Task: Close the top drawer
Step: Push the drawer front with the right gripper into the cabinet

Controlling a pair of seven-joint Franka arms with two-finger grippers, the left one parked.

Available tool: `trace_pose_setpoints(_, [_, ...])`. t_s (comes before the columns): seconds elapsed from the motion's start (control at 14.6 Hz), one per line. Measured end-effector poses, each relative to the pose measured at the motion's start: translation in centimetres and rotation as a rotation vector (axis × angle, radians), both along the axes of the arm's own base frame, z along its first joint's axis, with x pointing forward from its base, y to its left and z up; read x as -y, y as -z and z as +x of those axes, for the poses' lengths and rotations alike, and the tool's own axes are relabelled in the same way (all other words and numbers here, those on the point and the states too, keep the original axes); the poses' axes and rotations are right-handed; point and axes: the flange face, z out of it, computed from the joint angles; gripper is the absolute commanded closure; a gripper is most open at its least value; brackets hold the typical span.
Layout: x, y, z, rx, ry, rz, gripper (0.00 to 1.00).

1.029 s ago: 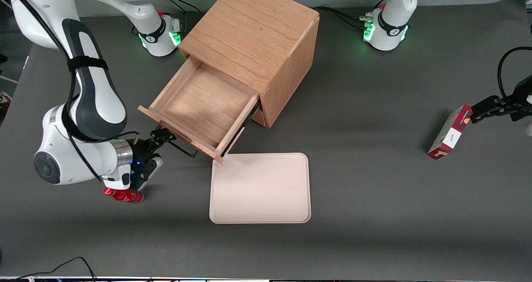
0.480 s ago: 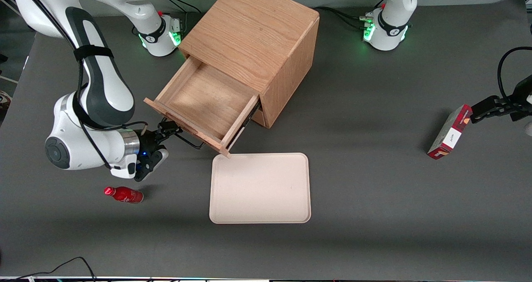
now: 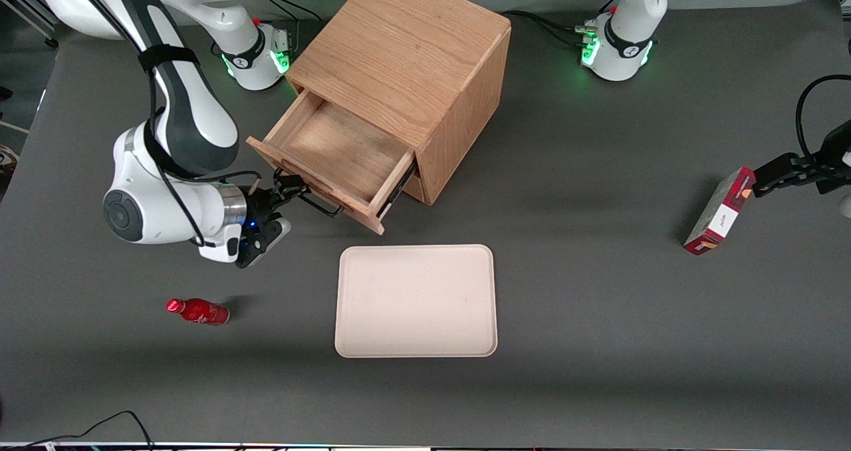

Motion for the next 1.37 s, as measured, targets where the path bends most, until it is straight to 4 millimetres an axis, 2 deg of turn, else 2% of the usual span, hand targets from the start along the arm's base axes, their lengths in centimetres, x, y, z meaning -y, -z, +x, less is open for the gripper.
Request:
trace_pose_setpoints(0.34, [-2.2,-0.4,-3.5,-0.015,0.022,-0.013,0.00])
trace_pose_setpoints(0.69, [-3.3,-0.7,-6.9,-0.021,0.030,-0.015,0.00])
trace_pose_setpoints(0.96, [-4.3,-0.6,-9.1,-0.027,0.053,-0.001,0.00])
trace_pose_setpoints(1.17, [-6.2,-1.0,-10.7,-0.030,0.070,-0.023,0.00])
trace_pose_setpoints(1.37, [-7.3,-1.0,-11.6,-0.029,0.080,-0.020,0.00])
